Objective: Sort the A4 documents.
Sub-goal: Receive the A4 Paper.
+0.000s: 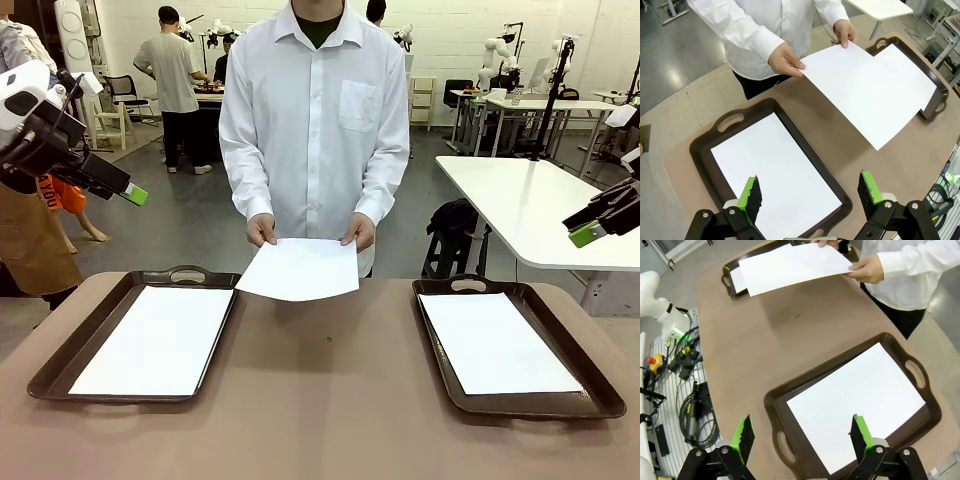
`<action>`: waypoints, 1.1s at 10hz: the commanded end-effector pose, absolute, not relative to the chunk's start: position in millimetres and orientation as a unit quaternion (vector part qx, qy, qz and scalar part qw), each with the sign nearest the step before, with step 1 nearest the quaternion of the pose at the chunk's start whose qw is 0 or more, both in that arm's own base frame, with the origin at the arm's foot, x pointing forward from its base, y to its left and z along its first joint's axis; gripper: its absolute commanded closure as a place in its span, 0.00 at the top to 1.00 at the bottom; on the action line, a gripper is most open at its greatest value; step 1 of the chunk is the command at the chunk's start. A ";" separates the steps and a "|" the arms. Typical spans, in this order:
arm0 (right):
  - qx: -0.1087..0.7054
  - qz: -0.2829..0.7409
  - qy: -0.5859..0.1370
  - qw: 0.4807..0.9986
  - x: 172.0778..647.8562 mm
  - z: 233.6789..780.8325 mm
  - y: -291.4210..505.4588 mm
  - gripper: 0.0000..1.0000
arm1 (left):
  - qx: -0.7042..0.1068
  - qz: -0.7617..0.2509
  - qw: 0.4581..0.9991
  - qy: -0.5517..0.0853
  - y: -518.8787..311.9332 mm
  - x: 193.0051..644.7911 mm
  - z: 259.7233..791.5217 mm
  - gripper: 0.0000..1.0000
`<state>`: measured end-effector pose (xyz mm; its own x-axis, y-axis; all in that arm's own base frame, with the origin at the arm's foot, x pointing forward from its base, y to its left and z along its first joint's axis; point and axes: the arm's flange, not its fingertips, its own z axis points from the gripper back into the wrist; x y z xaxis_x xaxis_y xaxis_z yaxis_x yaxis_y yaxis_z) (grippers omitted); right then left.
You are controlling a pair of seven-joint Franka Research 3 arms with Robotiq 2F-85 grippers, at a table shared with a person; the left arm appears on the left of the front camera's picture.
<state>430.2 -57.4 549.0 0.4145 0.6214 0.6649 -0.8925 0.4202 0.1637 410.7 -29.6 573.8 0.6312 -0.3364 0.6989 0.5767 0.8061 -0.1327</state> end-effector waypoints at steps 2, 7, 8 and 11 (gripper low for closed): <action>0.257 0.471 -0.263 0.802 430.2 549.7 -55.6 1.00 | -0.172 -0.258 0.887 -0.343 -30.2 410.2 573.6 1.00; 0.257 0.471 -0.263 0.802 430.2 549.7 -55.6 1.00 | -0.172 -0.258 0.887 -0.343 -30.2 410.2 573.6 1.00; 0.257 0.471 -0.263 0.802 430.2 549.7 -55.6 1.00 | -0.172 -0.258 0.887 -0.343 -30.2 410.2 573.6 1.00; 0.257 0.471 -0.263 0.802 430.2 549.7 -55.6 1.00 | -0.172 -0.258 0.887 -0.343 -30.2 410.2 573.6 1.00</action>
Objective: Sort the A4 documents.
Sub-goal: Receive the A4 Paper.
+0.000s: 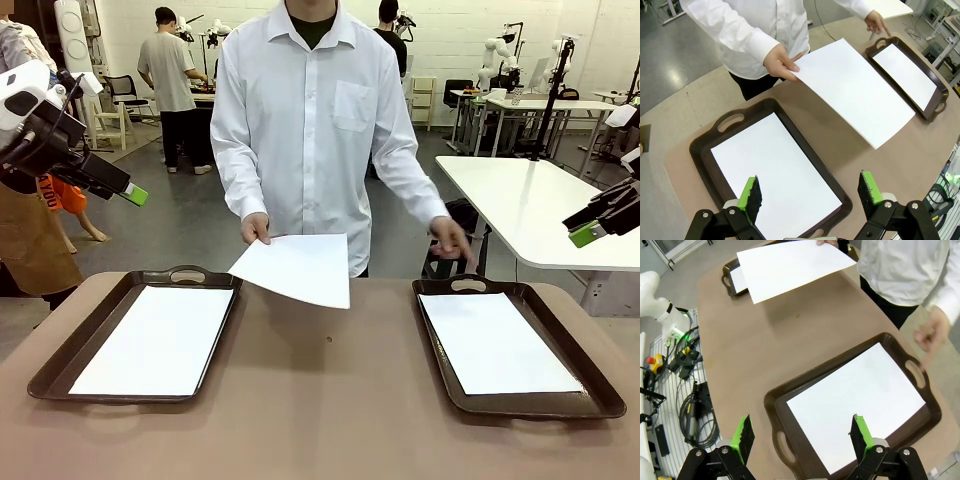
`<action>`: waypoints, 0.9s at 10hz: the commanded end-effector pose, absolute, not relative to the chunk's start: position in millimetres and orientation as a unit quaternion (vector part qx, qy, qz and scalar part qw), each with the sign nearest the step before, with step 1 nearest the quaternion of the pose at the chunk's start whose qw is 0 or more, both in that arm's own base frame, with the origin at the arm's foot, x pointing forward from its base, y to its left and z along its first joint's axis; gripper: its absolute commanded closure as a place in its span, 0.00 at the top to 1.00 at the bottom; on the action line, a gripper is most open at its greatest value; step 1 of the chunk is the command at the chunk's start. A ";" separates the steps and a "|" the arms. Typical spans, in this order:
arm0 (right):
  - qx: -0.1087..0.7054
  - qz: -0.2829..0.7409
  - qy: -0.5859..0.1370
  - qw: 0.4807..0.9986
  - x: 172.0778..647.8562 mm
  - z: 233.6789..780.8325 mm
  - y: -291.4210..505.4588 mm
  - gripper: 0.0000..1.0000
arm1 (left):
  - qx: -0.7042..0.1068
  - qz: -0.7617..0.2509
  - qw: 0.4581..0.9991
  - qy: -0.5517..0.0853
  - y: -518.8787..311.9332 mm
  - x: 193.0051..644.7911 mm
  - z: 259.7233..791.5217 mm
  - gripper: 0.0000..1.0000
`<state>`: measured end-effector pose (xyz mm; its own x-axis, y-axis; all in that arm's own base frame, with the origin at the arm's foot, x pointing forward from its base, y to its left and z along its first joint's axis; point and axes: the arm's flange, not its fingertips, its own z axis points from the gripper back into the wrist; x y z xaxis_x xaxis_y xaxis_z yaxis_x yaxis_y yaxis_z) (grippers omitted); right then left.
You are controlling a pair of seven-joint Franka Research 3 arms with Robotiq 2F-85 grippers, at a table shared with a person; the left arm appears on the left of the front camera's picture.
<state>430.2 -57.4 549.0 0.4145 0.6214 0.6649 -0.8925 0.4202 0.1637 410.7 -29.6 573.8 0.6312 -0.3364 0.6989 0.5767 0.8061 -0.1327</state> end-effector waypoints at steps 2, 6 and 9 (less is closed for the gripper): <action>0.257 0.471 -0.263 0.802 430.2 549.7 -55.6 1.00 | -0.172 -0.258 0.887 -0.343 -30.2 410.2 573.6 1.00; 0.257 0.471 -0.263 0.802 430.2 549.7 -55.6 1.00 | -0.172 -0.258 0.887 -0.343 -30.2 410.2 573.6 1.00; 0.257 0.471 -0.263 0.802 430.2 549.7 -55.6 1.00 | -0.172 -0.258 0.887 -0.343 -30.2 410.2 573.6 1.00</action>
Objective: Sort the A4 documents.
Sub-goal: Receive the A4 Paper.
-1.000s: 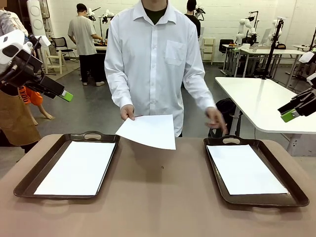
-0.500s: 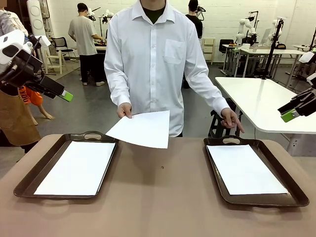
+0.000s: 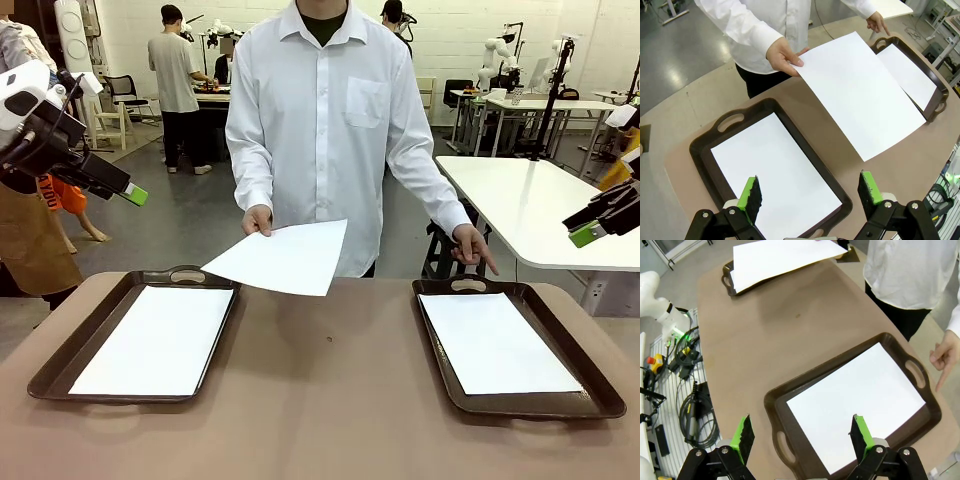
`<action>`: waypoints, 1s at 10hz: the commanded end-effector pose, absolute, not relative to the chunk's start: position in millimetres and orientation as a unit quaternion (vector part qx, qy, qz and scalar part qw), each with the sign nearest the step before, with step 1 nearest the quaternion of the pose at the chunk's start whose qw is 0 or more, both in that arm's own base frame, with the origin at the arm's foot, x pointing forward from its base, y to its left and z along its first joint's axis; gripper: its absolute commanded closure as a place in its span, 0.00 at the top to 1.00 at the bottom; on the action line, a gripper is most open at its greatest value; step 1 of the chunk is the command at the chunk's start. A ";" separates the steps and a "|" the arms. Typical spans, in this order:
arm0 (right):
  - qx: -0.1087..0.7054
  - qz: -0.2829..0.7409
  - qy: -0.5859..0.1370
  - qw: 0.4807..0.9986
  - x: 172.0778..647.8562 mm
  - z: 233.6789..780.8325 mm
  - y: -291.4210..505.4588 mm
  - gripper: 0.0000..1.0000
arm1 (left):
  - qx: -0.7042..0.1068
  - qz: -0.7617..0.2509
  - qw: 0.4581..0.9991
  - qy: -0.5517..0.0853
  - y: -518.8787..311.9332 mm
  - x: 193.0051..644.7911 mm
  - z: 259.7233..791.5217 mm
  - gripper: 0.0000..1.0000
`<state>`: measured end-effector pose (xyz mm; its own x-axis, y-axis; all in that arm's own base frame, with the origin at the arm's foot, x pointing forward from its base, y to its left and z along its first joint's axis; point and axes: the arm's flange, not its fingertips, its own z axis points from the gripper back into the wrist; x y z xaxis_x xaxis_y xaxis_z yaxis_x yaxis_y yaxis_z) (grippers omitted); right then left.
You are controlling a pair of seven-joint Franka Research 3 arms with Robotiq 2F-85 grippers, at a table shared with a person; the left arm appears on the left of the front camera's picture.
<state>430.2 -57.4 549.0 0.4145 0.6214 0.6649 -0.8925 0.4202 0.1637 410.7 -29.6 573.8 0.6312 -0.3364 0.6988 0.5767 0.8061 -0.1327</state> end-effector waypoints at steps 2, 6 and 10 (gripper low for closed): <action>0.257 0.471 -0.263 0.802 430.2 549.7 -55.6 1.00 | -0.172 -0.258 0.887 -0.343 -30.2 410.2 573.6 1.00; 0.291 0.422 -0.246 0.822 445.6 539.8 -30.6 1.00 | -0.172 -0.258 0.887 -0.343 -30.2 410.2 573.6 1.00; 0.381 0.358 -0.205 0.827 451.0 513.4 47.3 1.00 | -0.172 -0.258 0.887 -0.343 -30.2 410.2 573.6 1.00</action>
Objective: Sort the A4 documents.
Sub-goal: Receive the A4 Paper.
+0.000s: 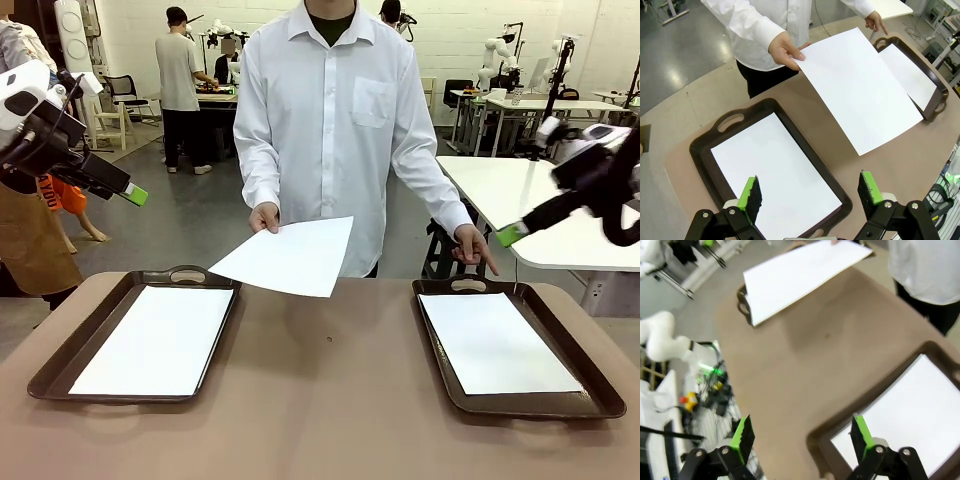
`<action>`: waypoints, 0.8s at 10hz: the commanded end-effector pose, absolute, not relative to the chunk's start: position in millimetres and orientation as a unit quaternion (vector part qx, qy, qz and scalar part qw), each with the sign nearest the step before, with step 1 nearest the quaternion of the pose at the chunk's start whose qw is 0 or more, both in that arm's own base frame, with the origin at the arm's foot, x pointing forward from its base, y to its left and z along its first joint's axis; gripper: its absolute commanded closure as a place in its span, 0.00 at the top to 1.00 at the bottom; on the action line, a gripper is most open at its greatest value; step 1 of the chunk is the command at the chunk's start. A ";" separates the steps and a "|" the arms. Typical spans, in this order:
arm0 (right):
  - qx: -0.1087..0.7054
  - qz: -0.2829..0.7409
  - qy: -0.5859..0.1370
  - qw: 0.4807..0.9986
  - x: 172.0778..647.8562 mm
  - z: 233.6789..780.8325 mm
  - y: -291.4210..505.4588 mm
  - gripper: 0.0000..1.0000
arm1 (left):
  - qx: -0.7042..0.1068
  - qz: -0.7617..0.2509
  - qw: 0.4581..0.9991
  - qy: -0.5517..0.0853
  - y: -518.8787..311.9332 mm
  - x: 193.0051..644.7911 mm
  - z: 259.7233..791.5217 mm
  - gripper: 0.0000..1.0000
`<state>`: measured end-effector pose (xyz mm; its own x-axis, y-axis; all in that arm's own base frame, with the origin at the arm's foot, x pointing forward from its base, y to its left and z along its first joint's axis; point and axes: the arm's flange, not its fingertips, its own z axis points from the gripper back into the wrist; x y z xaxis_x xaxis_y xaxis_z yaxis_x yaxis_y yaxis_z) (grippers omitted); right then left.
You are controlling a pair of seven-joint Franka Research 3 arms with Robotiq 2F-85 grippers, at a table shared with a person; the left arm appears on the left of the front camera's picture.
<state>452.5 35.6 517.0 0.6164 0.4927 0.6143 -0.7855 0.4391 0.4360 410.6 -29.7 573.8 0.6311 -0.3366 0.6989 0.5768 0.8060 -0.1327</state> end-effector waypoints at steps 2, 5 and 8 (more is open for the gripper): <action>0.413 0.313 -0.163 0.840 453.6 492.3 85.3 1.00 | -0.172 -0.258 0.887 -0.343 -30.2 410.2 573.6 1.00; 0.504 0.220 -0.083 0.831 474.1 451.4 127.7 1.00 | -0.172 -0.258 0.887 -0.343 -30.2 410.2 573.6 1.00; 0.538 0.156 -0.070 0.825 494.4 427.1 166.1 1.00 | -0.172 -0.258 0.887 -0.343 -30.2 410.2 573.6 1.00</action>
